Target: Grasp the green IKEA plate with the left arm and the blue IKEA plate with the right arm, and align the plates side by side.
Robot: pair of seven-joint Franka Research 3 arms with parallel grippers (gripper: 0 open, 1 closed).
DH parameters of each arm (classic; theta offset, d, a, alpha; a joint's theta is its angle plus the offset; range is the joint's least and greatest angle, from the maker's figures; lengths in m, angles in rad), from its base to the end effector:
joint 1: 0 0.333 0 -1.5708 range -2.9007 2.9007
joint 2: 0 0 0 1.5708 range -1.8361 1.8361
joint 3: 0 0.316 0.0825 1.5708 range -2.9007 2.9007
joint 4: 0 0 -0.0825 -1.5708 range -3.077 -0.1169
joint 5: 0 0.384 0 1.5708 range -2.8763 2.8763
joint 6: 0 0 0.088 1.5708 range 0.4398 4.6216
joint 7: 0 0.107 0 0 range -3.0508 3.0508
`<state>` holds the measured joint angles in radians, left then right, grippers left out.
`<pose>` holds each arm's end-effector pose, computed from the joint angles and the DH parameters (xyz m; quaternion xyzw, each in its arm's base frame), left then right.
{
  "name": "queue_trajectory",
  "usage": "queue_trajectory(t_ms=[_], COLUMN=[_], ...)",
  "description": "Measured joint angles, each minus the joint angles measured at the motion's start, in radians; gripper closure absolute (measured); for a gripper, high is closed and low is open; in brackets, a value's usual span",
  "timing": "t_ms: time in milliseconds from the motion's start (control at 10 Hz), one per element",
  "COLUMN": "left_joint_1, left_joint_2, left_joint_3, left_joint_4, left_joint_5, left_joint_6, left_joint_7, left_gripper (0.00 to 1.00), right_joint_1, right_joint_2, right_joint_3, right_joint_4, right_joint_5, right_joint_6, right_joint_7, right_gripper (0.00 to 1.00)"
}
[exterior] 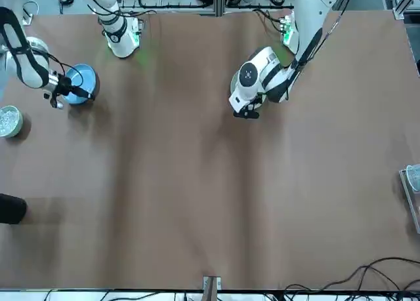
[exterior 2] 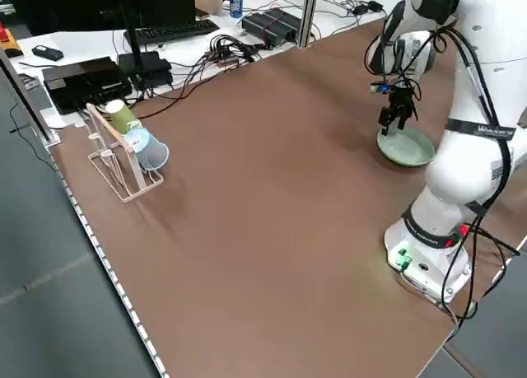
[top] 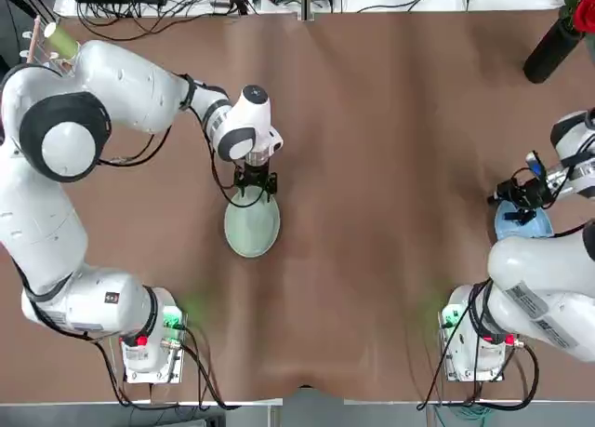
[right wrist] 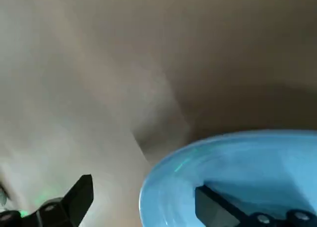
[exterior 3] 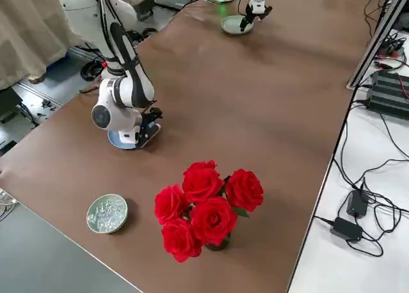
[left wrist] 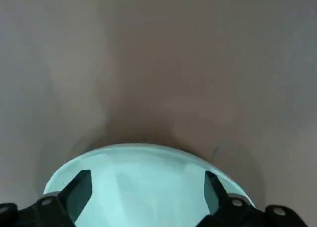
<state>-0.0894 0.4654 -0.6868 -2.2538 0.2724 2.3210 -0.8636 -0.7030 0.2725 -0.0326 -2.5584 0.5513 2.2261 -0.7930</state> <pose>0.3532 -0.3639 0.1818 -0.9878 0.0571 0.1341 0.0542 0.2892 -0.2414 0.1380 -0.9254 0.1968 0.1007 0.3077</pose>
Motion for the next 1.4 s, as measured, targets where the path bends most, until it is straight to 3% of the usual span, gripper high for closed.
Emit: queue_trajectory(t_ms=[300, 500, 1100, 1400], left_joint_1=[-0.001, 0.0, 0.0, -0.001], left_joint_2=[0.031, 0.051, 0.089, 0.112], left_joint_3=[0.008, 0.023, 0.026, 0.033], left_joint_4=[0.028, 0.049, 0.102, 0.137], left_joint_5=[0.002, 0.03, 0.038, 0.045], left_joint_6=[0.0, 0.0, 0.0, 0.0], left_joint_7=[0.0, 0.0, 0.0, 0.0], left_gripper=[0.0, 0.0, 0.0, 0.0], right_joint_1=[0.055, 0.137, 0.343, 0.398], right_joint_2=[0.0, 0.0, 0.001, 0.023], right_joint_3=[0.036, 0.053, 0.057, 0.057], right_joint_4=[0.002, 0.007, 0.022, 0.024], right_joint_5=[0.114, 0.216, 0.414, 0.483], right_joint_6=[-0.023, -0.023, -0.016, 0.004], right_joint_7=[-0.005, -0.007, -0.008, -0.008], right_gripper=[0.04, 0.04, 0.04, 0.04])
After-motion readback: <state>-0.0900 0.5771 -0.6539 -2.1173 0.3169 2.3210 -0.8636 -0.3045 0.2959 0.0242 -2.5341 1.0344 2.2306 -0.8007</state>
